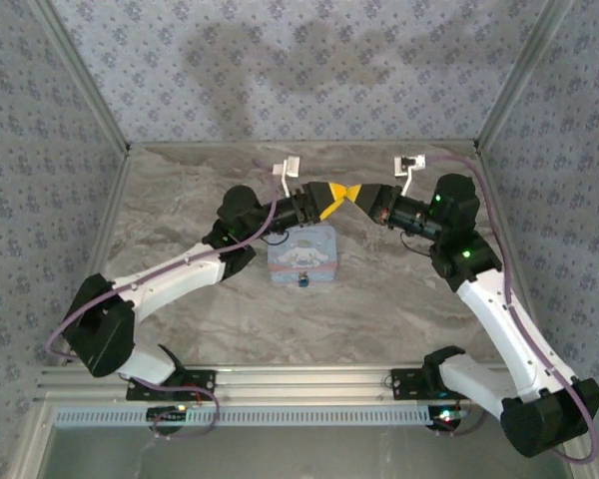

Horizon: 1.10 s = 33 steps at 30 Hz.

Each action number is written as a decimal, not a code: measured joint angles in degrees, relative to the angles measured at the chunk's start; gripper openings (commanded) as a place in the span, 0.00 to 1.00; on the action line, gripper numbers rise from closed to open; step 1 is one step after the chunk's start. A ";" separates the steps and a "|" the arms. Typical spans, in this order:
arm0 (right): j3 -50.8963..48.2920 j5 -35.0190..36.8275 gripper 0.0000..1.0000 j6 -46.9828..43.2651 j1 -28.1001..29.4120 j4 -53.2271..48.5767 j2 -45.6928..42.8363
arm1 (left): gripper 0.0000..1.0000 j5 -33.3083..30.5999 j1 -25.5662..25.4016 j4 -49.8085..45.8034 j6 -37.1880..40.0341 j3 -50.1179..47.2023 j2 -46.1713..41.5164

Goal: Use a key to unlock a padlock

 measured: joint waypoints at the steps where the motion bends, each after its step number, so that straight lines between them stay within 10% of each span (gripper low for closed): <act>1: -0.09 0.00 0.00 0.13 0.00 0.17 0.07 | 0.66 -0.04 -0.11 0.13 -0.17 0.02 0.22; 33: -1.31 -0.68 0.00 0.81 0.46 -0.02 -1.07 | 0.28 -0.26 -0.02 -0.39 -0.02 1.03 0.79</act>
